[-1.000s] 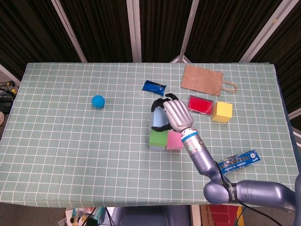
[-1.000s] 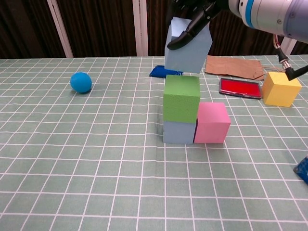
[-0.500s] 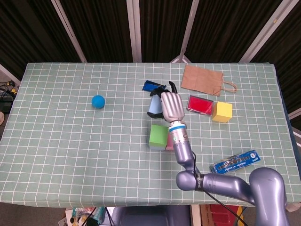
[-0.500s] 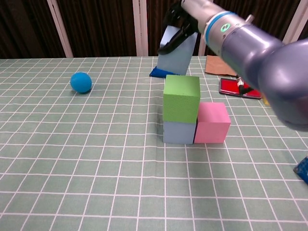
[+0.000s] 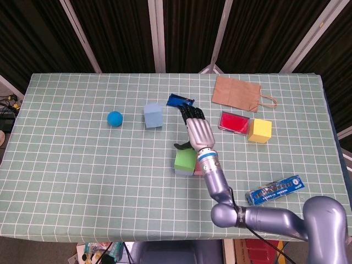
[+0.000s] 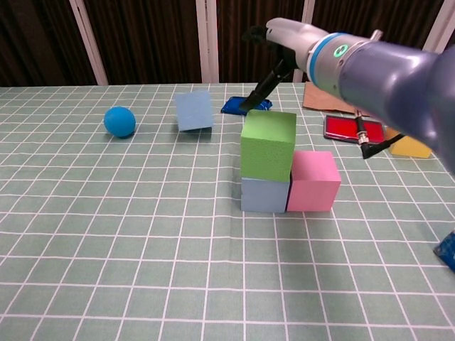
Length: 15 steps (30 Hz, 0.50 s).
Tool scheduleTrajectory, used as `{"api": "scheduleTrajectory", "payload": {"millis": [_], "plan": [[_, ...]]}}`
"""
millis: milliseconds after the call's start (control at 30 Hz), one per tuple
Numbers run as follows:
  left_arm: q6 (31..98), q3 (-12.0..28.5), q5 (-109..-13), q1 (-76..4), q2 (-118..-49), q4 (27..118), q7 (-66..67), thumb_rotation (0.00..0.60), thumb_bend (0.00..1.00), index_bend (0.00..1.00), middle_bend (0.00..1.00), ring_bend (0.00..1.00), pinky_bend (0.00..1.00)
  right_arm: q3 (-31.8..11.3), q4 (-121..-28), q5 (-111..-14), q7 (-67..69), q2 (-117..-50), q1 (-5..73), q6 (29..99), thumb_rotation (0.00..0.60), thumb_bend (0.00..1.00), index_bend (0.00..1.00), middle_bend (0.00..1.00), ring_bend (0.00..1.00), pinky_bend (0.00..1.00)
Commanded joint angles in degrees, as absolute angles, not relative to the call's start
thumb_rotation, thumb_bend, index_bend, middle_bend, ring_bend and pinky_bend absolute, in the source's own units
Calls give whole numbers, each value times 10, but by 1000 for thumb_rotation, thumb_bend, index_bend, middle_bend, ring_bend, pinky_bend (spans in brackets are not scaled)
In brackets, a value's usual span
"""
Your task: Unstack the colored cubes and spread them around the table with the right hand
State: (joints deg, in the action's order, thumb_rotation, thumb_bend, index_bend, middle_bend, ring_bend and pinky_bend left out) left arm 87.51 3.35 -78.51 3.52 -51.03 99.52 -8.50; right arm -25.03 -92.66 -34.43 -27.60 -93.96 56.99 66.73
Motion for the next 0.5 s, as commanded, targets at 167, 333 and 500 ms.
{"api": "scheduleTrajectory", "payload": {"millis": [167,333,500], "plan": [[878,32,-788,36,-511,997,-85,600,285,137,0,0,9,-270,-1156,-341,-220,-754,474,630,600,130,0,0,19,0],[878,30,-794,36,-511,998,-84,600,285,138,0,0,9,-272,-1209,-368,-160,-693,432,609,600,130,0,0,33,0],[873,31,-788,34,-512,998,-80,600,285,138,0,0,9,-217,-1255,-405,-176,-664,405,619,600,130,0,0,33,0]]}}
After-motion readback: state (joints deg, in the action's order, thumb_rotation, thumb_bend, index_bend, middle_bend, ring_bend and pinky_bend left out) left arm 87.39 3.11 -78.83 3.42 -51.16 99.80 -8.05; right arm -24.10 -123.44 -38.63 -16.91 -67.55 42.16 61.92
